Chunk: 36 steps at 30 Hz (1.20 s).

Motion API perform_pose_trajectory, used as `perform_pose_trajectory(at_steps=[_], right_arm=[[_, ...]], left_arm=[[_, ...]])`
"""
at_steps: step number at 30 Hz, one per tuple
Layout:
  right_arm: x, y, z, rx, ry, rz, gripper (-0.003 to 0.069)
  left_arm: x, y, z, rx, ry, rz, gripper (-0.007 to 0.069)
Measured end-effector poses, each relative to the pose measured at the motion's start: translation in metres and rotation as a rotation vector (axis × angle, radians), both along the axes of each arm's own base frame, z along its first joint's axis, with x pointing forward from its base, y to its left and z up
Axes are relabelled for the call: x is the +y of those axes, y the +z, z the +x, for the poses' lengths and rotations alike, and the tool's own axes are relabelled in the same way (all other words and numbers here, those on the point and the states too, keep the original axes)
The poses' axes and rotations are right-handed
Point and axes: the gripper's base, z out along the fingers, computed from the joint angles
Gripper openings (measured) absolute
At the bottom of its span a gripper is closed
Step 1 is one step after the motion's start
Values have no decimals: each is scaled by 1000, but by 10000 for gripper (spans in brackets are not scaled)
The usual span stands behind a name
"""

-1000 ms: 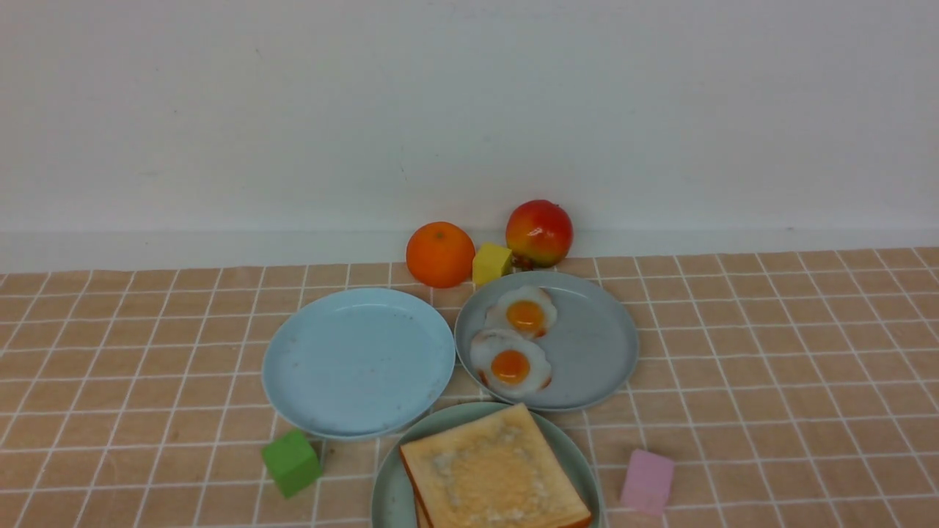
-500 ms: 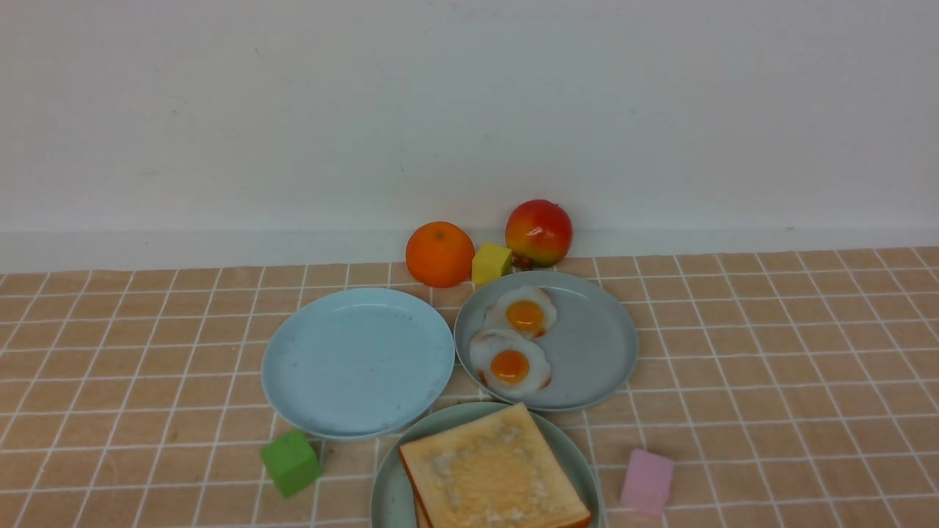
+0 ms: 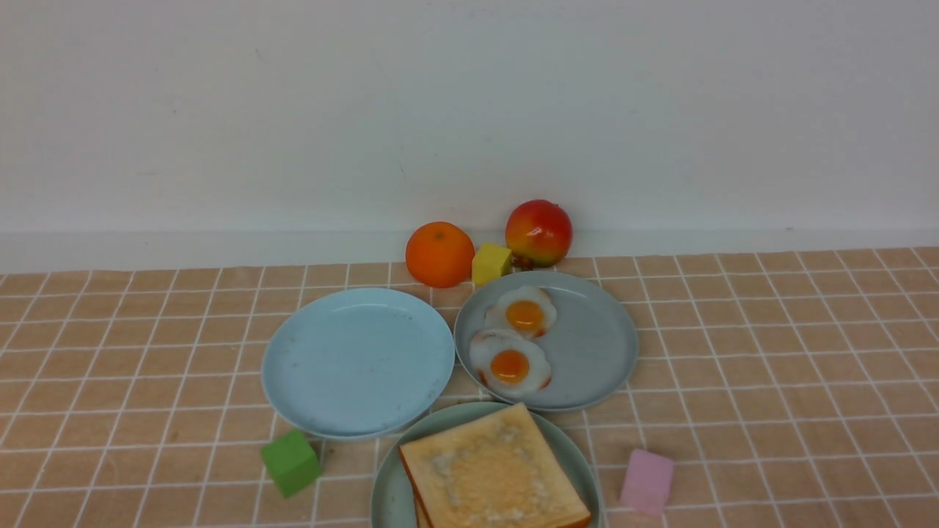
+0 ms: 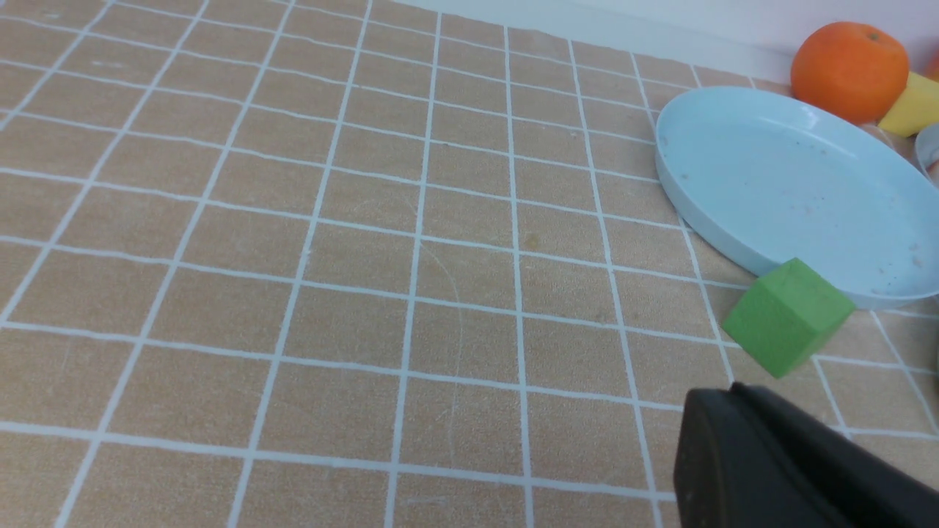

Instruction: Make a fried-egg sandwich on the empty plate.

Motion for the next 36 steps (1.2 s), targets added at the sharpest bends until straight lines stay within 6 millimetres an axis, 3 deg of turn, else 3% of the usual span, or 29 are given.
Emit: perform_pose_trajectory(at_steps=[4,6,9,36], right_arm=[[1,-39,20,10,-78,42,53],[0,-75,29,59,-94,48,57],[-1,-95,31,102,-101,26,63],[-2,-95,32,91,-106,-9,99]], left_arm=[[0,0,0,0,0,0,10],[0,0,0,0,0,0,11],[0,0,0,-1,0,1,11],[0,-1,0,1,1,3,34]])
